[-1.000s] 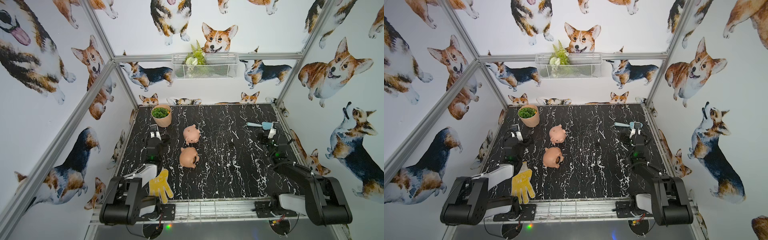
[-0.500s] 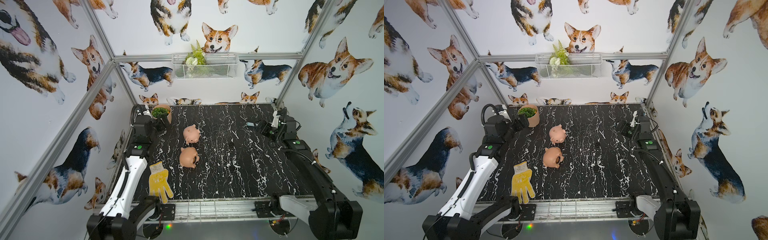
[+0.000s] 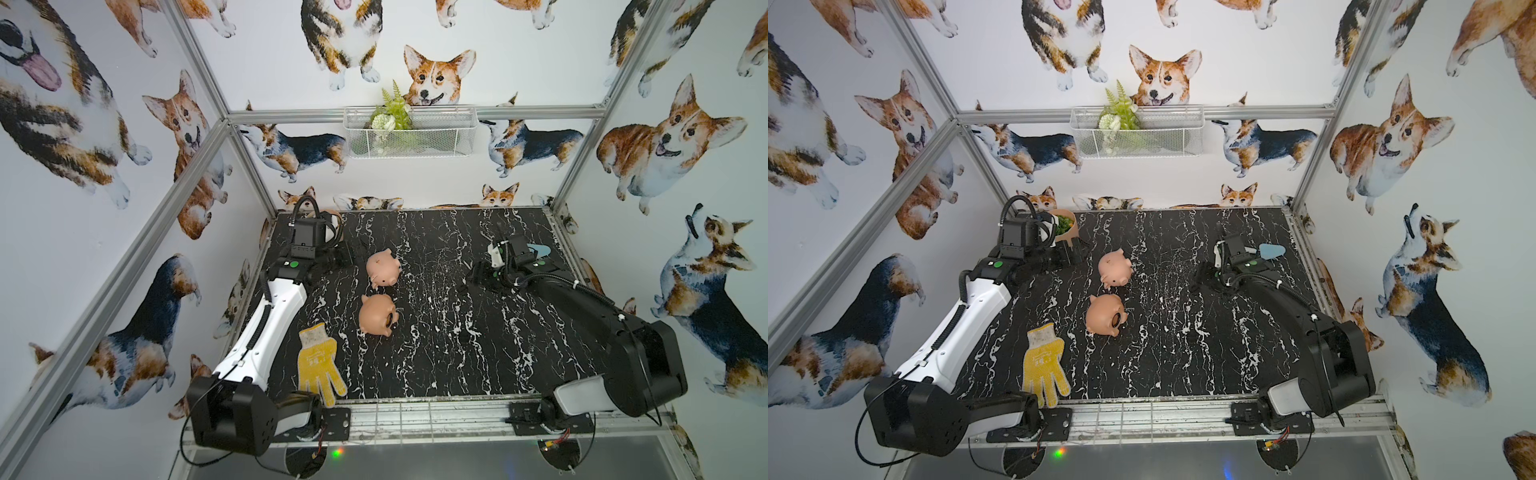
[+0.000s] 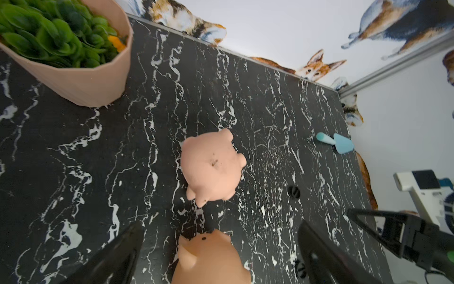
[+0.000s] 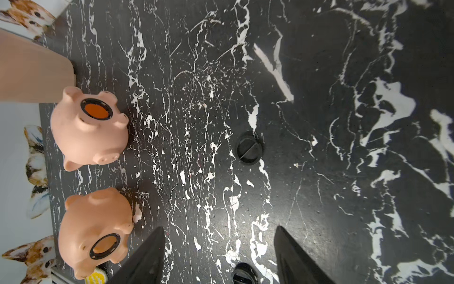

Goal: Close piggy banks
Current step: Pick up the knob at the center of the board.

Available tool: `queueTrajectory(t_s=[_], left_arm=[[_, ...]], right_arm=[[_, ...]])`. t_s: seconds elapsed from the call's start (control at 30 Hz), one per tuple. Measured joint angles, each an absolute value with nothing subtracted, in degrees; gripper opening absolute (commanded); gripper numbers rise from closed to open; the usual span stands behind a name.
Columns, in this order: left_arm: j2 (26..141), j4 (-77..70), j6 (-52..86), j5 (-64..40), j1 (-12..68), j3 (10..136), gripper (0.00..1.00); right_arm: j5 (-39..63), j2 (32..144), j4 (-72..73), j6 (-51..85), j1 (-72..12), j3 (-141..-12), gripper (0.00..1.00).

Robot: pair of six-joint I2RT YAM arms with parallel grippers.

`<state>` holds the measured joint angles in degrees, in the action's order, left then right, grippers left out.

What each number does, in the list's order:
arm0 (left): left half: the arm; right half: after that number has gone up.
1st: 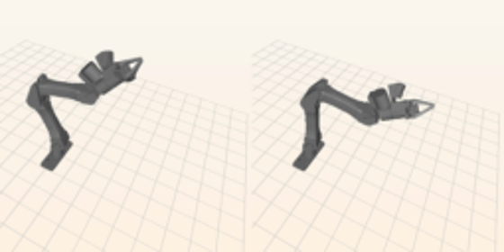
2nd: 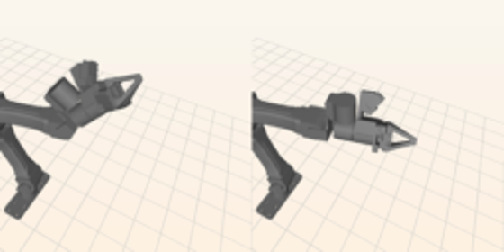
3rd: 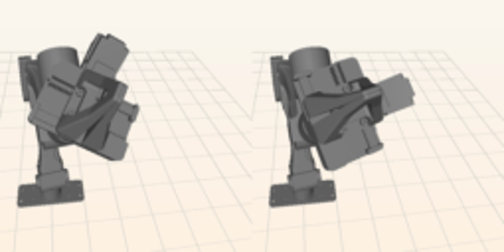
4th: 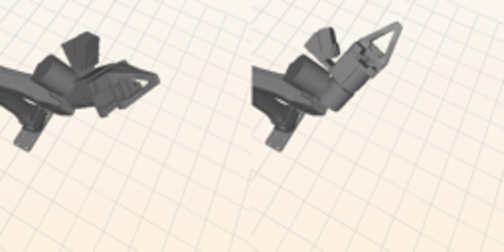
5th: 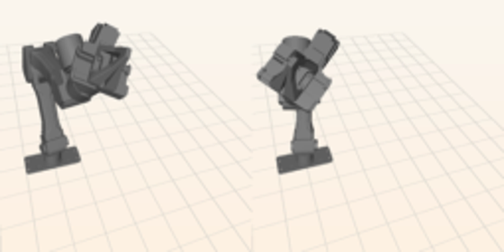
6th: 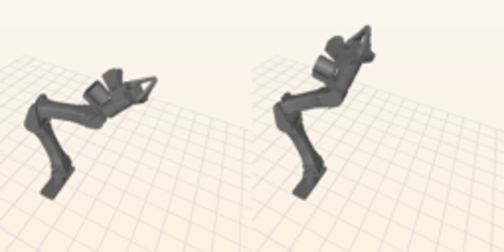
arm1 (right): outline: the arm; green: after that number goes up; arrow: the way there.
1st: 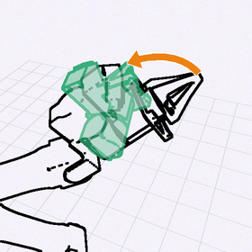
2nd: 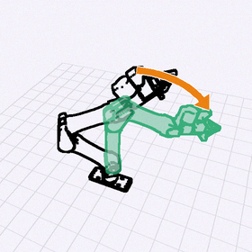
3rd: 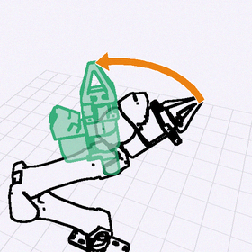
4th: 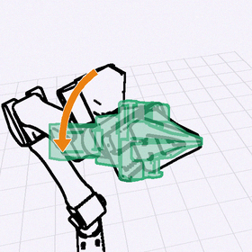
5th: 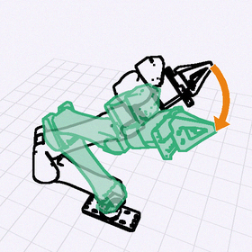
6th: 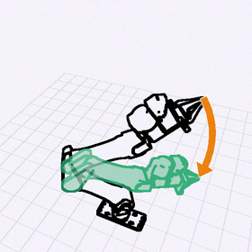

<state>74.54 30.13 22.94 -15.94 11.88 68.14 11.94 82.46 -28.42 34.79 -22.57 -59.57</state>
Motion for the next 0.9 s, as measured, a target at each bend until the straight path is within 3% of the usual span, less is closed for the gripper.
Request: queueTrajectory(t_s=[0.43,0.63,0.9], left_arm=[[81.12,36.88,21.58,-19.38,16.10,69.38,0.95],[83.92,36.88,21.80,-19.35,16.14,69.69,0.91],[83.46,39.90,20.95,-18.63,17.15,68.75,0.91]], right_arm=[[6.17,95.29,-28.42,38.09,-23.64,-64.53,0.46],[5.80,100.82,-28.29,39.57,-23.73,-68.23,0.40],[6.72,100.77,-28.51,40.03,-25.56,-68.64,0.40]])
